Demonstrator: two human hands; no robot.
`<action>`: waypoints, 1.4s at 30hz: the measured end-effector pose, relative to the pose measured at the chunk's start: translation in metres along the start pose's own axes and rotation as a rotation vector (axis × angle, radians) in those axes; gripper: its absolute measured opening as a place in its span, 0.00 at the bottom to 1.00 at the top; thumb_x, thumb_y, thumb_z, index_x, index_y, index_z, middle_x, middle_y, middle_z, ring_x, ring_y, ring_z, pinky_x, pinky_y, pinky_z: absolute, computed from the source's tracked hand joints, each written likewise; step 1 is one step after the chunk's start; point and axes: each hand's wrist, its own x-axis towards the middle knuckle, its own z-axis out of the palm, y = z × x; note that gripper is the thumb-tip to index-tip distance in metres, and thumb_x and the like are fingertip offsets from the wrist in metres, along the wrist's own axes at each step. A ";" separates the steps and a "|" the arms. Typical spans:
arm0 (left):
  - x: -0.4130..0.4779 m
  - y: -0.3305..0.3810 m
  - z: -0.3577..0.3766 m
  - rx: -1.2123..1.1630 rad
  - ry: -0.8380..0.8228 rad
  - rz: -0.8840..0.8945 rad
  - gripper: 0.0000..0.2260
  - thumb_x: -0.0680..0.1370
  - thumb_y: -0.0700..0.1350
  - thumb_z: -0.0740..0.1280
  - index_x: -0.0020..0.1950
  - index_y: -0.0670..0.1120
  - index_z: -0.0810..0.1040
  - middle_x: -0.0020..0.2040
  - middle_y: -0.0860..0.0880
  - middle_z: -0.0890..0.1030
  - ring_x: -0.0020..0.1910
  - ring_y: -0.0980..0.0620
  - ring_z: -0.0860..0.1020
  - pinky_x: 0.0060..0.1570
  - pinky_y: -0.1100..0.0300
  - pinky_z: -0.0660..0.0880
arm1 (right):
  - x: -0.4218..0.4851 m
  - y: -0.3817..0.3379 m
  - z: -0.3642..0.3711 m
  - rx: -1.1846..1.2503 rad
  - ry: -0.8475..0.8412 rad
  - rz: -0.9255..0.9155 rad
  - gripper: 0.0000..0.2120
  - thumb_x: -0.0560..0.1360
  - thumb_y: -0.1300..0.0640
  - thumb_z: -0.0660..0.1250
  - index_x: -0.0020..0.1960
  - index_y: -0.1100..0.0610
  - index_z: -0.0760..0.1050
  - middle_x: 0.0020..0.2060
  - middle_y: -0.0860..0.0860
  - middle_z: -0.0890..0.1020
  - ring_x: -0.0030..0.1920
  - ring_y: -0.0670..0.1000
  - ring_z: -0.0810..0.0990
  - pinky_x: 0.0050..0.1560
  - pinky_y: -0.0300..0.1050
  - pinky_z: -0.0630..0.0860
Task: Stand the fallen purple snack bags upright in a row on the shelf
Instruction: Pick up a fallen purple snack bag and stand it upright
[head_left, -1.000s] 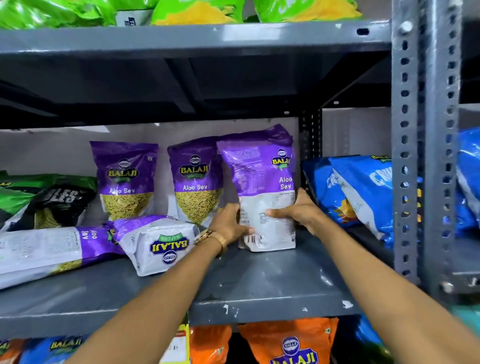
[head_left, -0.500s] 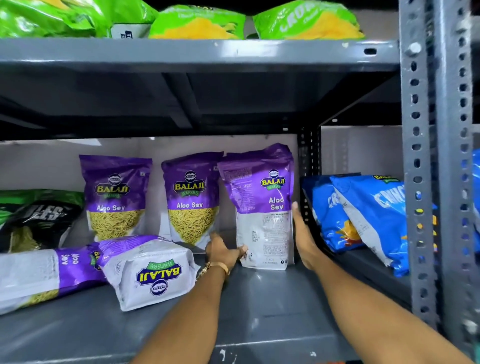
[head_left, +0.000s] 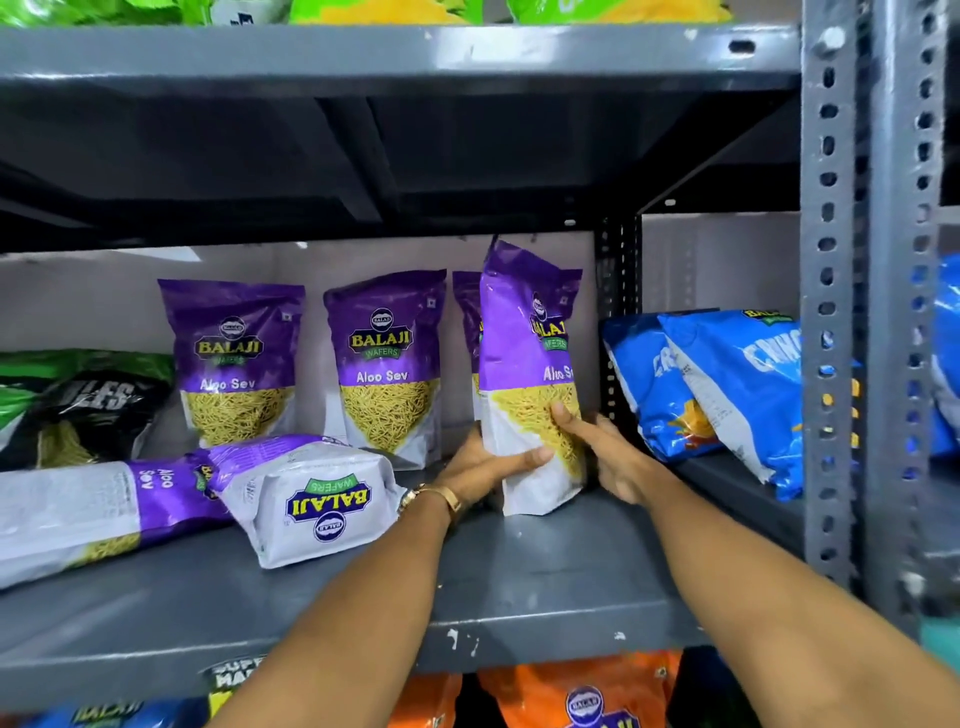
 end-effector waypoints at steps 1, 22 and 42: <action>0.000 0.000 0.000 0.006 0.032 -0.002 0.33 0.59 0.53 0.80 0.62 0.50 0.76 0.57 0.55 0.85 0.56 0.59 0.82 0.58 0.61 0.78 | -0.001 0.000 0.002 0.013 -0.033 0.005 0.41 0.54 0.38 0.78 0.62 0.55 0.74 0.51 0.47 0.87 0.52 0.45 0.85 0.53 0.41 0.80; 0.004 -0.004 -0.012 0.401 0.393 -0.126 0.22 0.72 0.50 0.73 0.60 0.39 0.77 0.52 0.44 0.80 0.54 0.46 0.78 0.57 0.56 0.75 | -0.012 0.001 0.019 -0.328 0.227 -0.071 0.26 0.70 0.53 0.75 0.64 0.63 0.75 0.60 0.59 0.82 0.61 0.58 0.80 0.66 0.53 0.74; -0.102 0.046 0.047 0.417 0.325 -0.036 0.19 0.72 0.53 0.72 0.56 0.44 0.73 0.41 0.46 0.81 0.41 0.48 0.78 0.39 0.57 0.73 | -0.162 -0.036 0.017 -0.479 0.358 -0.150 0.25 0.72 0.46 0.71 0.65 0.55 0.72 0.59 0.52 0.83 0.61 0.54 0.79 0.62 0.48 0.73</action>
